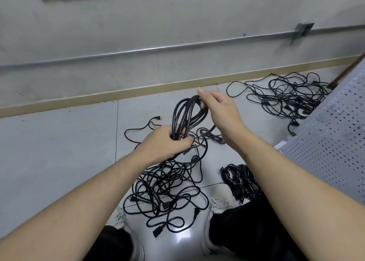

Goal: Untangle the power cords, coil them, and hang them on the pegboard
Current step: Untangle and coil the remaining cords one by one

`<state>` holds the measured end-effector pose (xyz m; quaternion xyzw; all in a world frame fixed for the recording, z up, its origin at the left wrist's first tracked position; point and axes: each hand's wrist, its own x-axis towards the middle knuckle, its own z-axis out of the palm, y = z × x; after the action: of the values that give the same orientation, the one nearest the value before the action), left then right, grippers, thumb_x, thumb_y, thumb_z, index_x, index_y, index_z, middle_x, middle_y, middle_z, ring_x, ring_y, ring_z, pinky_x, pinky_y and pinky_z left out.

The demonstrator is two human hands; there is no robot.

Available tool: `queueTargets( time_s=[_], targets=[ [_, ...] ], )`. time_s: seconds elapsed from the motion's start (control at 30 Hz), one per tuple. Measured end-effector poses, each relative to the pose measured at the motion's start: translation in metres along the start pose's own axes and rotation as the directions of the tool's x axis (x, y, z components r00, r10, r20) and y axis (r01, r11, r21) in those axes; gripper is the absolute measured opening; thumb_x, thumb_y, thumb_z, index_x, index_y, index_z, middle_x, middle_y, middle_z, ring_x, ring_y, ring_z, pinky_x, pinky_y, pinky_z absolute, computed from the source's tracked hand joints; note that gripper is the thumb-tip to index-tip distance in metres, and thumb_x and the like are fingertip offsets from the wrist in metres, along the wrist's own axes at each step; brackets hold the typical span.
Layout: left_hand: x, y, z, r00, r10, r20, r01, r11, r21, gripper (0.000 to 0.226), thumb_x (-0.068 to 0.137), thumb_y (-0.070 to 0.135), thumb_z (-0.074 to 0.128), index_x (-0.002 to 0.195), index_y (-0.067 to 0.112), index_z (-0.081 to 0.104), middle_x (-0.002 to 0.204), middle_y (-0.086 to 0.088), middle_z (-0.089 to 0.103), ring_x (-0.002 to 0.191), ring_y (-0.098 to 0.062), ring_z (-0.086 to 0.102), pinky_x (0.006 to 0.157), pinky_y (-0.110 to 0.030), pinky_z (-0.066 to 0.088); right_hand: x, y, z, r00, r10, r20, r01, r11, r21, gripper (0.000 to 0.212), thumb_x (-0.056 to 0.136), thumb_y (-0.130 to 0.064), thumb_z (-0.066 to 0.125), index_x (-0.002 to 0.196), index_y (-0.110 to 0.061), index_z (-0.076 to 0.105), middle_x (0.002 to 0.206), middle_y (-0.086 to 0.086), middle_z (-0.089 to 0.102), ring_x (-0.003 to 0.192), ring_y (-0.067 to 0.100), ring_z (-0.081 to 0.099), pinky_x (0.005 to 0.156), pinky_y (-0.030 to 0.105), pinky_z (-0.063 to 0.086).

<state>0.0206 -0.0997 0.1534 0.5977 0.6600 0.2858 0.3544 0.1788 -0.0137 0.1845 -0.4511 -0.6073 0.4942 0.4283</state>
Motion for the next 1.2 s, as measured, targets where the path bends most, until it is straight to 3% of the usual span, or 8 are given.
queueTargets(
  time_s=[0.13, 0.23, 0.4, 0.73, 0.83, 0.93, 1.07, 1.2],
  targets=[
    [-0.005, 0.002, 0.001, 0.997, 0.076, 0.011, -0.075, 0.995, -0.061, 0.027, 0.085, 0.038, 0.045, 0.086, 0.025, 0.069, 0.046, 0.017, 0.043, 0.047, -0.003, 0.041, 0.059, -0.032, 0.032, 0.001, 0.0, 0.008, 0.999, 0.019, -0.049, -0.015, 0.997, 0.073, 0.032, 0.093, -0.04, 0.071, 0.067, -0.028, 0.057, 0.105, -0.01, 0.06, 0.107, 0.009, 0.06, 0.095, 0.032, 0.045],
    [-0.009, 0.002, 0.004, 0.989, 0.146, 0.025, -0.143, 0.984, -0.105, 0.03, 0.088, 0.037, 0.043, 0.084, 0.018, 0.065, 0.05, 0.018, 0.043, 0.054, -0.004, 0.042, 0.063, -0.033, 0.033, 0.0, 0.003, 0.013, 0.992, 0.105, 0.076, -0.125, 0.93, 0.345, 0.031, 0.093, -0.033, 0.073, 0.091, -0.028, 0.042, 0.102, 0.003, 0.061, 0.09, 0.022, 0.066, 0.077, 0.046, 0.057],
    [-0.01, -0.003, 0.004, 0.968, 0.25, 0.033, -0.245, 0.963, -0.113, 0.036, 0.086, 0.043, 0.044, 0.083, 0.012, 0.062, 0.059, 0.017, 0.047, 0.061, -0.005, 0.044, 0.065, -0.028, 0.034, -0.005, -0.001, 0.013, 0.974, 0.217, 0.062, -0.224, 0.894, 0.388, 0.048, 0.084, -0.032, 0.083, 0.11, -0.026, 0.043, 0.082, 0.003, 0.071, 0.055, 0.019, 0.061, 0.059, 0.032, 0.053],
    [-0.003, 0.001, 0.009, 0.931, 0.212, 0.297, -0.098, 0.929, -0.356, 0.011, 0.087, 0.022, 0.058, 0.088, 0.016, 0.068, 0.08, 0.005, 0.071, 0.089, -0.004, 0.066, 0.08, -0.017, 0.047, -0.002, 0.0, 0.012, 0.941, 0.288, 0.176, -0.326, 0.638, 0.698, 0.02, 0.092, -0.01, 0.071, 0.088, -0.018, 0.053, 0.057, -0.008, 0.042, 0.038, 0.004, 0.02, 0.034, 0.017, 0.026],
    [-0.003, 0.005, 0.004, 0.928, 0.219, 0.301, -0.096, 0.922, -0.375, 0.012, 0.087, 0.02, 0.058, 0.088, 0.015, 0.069, 0.086, -0.017, 0.069, 0.085, -0.013, 0.066, 0.077, -0.019, 0.049, -0.004, -0.001, 0.013, 0.941, 0.291, 0.172, -0.325, 0.641, 0.696, 0.023, 0.094, -0.011, 0.069, 0.083, -0.019, 0.05, 0.054, -0.009, 0.04, 0.039, 0.004, 0.019, 0.035, 0.016, 0.026],
    [-0.004, 0.005, 0.007, 0.943, 0.19, 0.271, -0.068, 0.912, -0.405, 0.011, 0.087, 0.02, 0.059, 0.088, 0.017, 0.07, 0.075, -0.01, 0.066, 0.076, -0.015, 0.064, 0.075, -0.025, 0.05, -0.001, -0.002, 0.017, 0.95, 0.275, 0.146, -0.301, 0.688, 0.66, 0.023, 0.096, -0.022, 0.068, 0.085, -0.02, 0.049, 0.06, -0.004, 0.034, 0.042, 0.006, 0.022, 0.038, 0.018, 0.029],
    [-0.006, 0.004, 0.004, 0.975, 0.149, 0.166, -0.05, 0.873, -0.486, 0.009, 0.09, 0.021, 0.062, 0.09, 0.018, 0.07, 0.071, -0.007, 0.066, 0.076, -0.023, 0.068, 0.076, -0.03, 0.054, 0.001, 0.003, 0.016, 0.93, 0.291, 0.224, -0.367, 0.736, 0.569, 0.055, 0.103, -0.063, 0.033, 0.118, -0.013, 0.053, 0.071, 0.007, 0.061, 0.062, 0.02, 0.058, 0.059, 0.032, 0.054],
    [-0.002, 0.012, -0.008, 0.996, 0.085, -0.009, -0.067, 0.718, -0.693, 0.007, 0.096, 0.013, 0.061, 0.093, 0.012, 0.067, 0.07, -0.009, 0.066, 0.068, -0.03, 0.067, 0.066, -0.039, 0.059, -0.004, 0.021, 0.022, 0.822, 0.402, 0.404, -0.497, 0.852, 0.164, 0.044, 0.107, -0.04, 0.029, 0.121, -0.013, 0.061, 0.084, 0.004, 0.073, 0.072, 0.019, 0.07, 0.073, 0.044, 0.061]
  ],
)
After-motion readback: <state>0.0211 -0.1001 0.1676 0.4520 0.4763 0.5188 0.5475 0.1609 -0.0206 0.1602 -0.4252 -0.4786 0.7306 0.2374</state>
